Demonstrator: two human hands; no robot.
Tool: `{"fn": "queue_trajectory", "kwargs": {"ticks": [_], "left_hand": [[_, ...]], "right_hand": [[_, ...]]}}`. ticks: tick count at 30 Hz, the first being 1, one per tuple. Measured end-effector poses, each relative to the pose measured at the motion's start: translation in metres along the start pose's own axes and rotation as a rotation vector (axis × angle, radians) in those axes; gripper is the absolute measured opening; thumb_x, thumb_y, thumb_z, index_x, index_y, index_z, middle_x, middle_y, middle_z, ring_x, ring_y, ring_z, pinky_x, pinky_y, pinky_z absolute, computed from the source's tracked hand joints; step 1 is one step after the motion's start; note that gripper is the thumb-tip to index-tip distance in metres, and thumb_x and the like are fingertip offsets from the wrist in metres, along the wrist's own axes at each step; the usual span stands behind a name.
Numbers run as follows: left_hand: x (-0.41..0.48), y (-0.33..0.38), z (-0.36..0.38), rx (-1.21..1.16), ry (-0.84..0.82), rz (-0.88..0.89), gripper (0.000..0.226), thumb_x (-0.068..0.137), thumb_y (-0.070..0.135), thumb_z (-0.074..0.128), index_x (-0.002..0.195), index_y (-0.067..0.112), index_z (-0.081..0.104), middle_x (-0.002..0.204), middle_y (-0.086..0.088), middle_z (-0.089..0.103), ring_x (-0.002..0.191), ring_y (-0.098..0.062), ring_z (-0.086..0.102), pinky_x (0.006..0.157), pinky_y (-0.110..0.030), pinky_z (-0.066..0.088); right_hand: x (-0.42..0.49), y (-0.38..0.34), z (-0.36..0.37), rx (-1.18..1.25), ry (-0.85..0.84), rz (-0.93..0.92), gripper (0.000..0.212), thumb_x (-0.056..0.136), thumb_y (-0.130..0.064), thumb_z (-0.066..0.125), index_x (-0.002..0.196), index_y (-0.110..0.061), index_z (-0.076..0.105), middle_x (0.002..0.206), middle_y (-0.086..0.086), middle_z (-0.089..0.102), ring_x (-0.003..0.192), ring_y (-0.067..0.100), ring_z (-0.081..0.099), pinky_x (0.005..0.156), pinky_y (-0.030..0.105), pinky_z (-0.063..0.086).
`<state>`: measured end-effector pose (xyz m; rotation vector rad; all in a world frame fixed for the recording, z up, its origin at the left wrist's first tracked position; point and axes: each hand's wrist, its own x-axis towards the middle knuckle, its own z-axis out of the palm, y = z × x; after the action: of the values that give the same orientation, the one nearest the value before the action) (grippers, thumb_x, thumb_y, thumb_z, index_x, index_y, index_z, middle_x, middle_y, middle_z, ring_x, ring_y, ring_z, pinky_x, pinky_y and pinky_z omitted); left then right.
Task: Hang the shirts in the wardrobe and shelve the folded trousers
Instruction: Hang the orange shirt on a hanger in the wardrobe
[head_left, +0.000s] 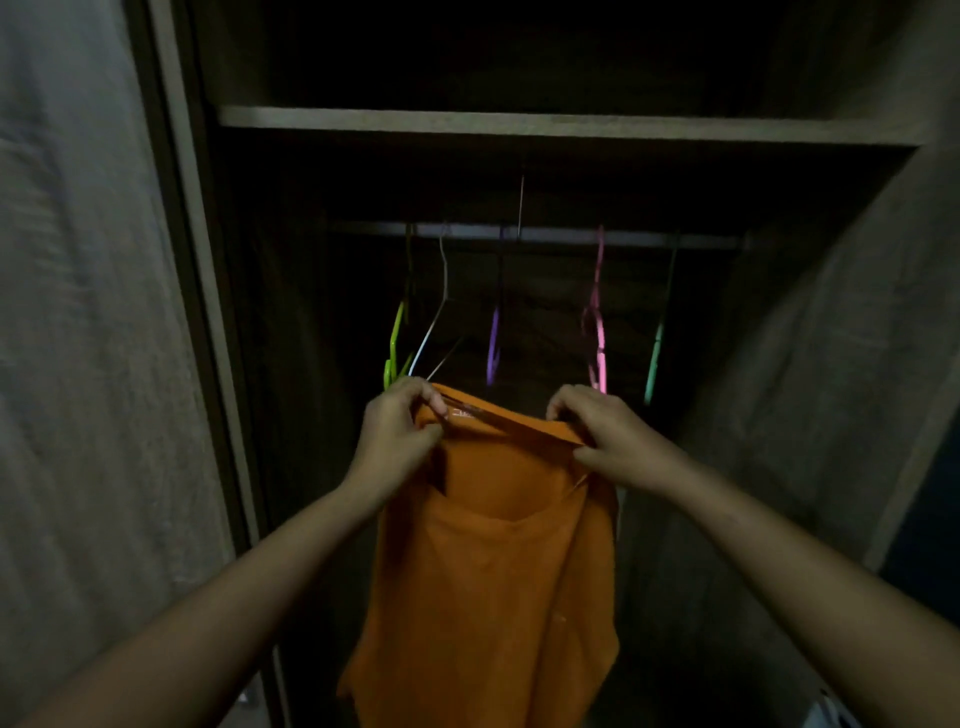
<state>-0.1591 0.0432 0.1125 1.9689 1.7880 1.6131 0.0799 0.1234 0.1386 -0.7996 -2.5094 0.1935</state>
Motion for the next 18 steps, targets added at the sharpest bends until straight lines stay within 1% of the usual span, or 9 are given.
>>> {"fn": "queue_trajectory", "kwargs": {"ticks": [3, 5, 7, 10, 11, 13, 15, 16, 18], "left_hand": [[-0.001, -0.009, -0.016, 0.354, -0.179, 0.169, 0.037, 0.074, -0.007, 0.055, 0.085, 0.029, 0.054, 0.099, 0.01, 0.051, 0.098, -0.009, 0.046, 0.089, -0.032, 0.044], [-0.006, -0.007, -0.021, 0.581, -0.266, 0.199, 0.039, 0.079, -0.001, 0.056, 0.105, 0.028, 0.057, 0.115, 0.007, 0.049, 0.108, -0.011, 0.042, 0.094, -0.035, 0.044], [-0.007, -0.004, -0.023, 0.787, -0.259, 0.201, 0.052, 0.083, 0.008, 0.059, 0.132, 0.024, 0.049, 0.135, 0.002, 0.044, 0.119, -0.017, 0.04, 0.097, -0.033, 0.044], [-0.001, 0.009, -0.026, 0.857, -0.188, 0.235, 0.062, 0.083, 0.012, 0.061, 0.14, 0.023, 0.039, 0.141, 0.001, 0.041, 0.12, -0.018, 0.041, 0.088, -0.026, 0.047], [0.003, 0.015, -0.025, 0.842, -0.185, 0.242, 0.063, 0.083, 0.012, 0.06, 0.141, 0.023, 0.038, 0.142, 0.001, 0.039, 0.12, -0.017, 0.042, 0.084, -0.024, 0.049], [0.01, 0.028, -0.024, 0.791, -0.231, 0.209, 0.065, 0.082, 0.01, 0.059, 0.141, 0.025, 0.035, 0.144, 0.004, 0.033, 0.122, -0.015, 0.044, 0.077, -0.021, 0.052], [0.016, 0.038, -0.015, 0.713, -0.322, 0.154, 0.066, 0.082, 0.007, 0.058, 0.141, 0.027, 0.035, 0.143, 0.008, 0.03, 0.116, -0.013, 0.049, 0.07, -0.02, 0.054], [0.018, 0.04, -0.012, 0.675, -0.361, 0.126, 0.067, 0.081, 0.006, 0.058, 0.14, 0.027, 0.036, 0.142, 0.008, 0.029, 0.113, -0.012, 0.05, 0.069, -0.021, 0.054], [0.023, 0.041, -0.003, 0.602, -0.418, 0.077, 0.068, 0.081, 0.003, 0.059, 0.14, 0.027, 0.037, 0.141, 0.008, 0.028, 0.111, -0.012, 0.05, 0.069, -0.021, 0.054]], "right_hand": [[-0.004, 0.008, -0.009, -0.056, -0.067, 0.005, 0.03, 0.074, -0.003, 0.062, 0.091, -0.025, 0.052, 0.096, -0.009, 0.051, 0.089, 0.004, 0.053, 0.077, 0.032, 0.053], [-0.006, 0.009, -0.018, -0.045, -0.066, 0.002, 0.028, 0.074, -0.002, 0.063, 0.09, -0.023, 0.055, 0.094, -0.009, 0.055, 0.085, 0.005, 0.056, 0.072, 0.03, 0.054], [-0.007, 0.008, -0.029, 0.012, -0.079, 0.044, 0.026, 0.075, -0.001, 0.064, 0.092, -0.02, 0.058, 0.092, -0.006, 0.06, 0.082, 0.006, 0.06, 0.068, 0.025, 0.054], [-0.002, 0.006, -0.047, 0.113, -0.103, 0.084, 0.018, 0.078, -0.004, 0.069, 0.088, -0.018, 0.064, 0.086, -0.003, 0.066, 0.074, 0.006, 0.064, 0.063, 0.016, 0.051], [0.003, 0.008, -0.053, 0.144, -0.01, 0.102, 0.014, 0.08, -0.005, 0.068, 0.087, -0.016, 0.065, 0.084, -0.003, 0.066, 0.071, 0.006, 0.064, 0.063, 0.014, 0.051], [0.019, 0.018, -0.064, 0.11, 0.379, 0.182, 0.01, 0.082, -0.004, 0.065, 0.085, -0.013, 0.064, 0.083, 0.0, 0.064, 0.069, 0.009, 0.06, 0.061, 0.007, 0.046], [0.032, 0.036, -0.073, -0.064, 0.711, 0.328, 0.012, 0.081, -0.005, 0.064, 0.091, -0.012, 0.061, 0.097, 0.009, 0.06, 0.082, 0.016, 0.057, 0.068, 0.009, 0.04], [0.04, 0.049, -0.073, -0.147, 0.747, 0.43, 0.019, 0.08, -0.007, 0.065, 0.098, -0.011, 0.059, 0.11, 0.013, 0.056, 0.097, 0.024, 0.054, 0.078, 0.018, 0.042], [0.051, 0.074, -0.068, -0.201, 0.599, 0.682, 0.04, 0.079, -0.012, 0.067, 0.116, -0.01, 0.05, 0.129, 0.018, 0.043, 0.118, 0.036, 0.042, 0.095, 0.039, 0.041]]}}
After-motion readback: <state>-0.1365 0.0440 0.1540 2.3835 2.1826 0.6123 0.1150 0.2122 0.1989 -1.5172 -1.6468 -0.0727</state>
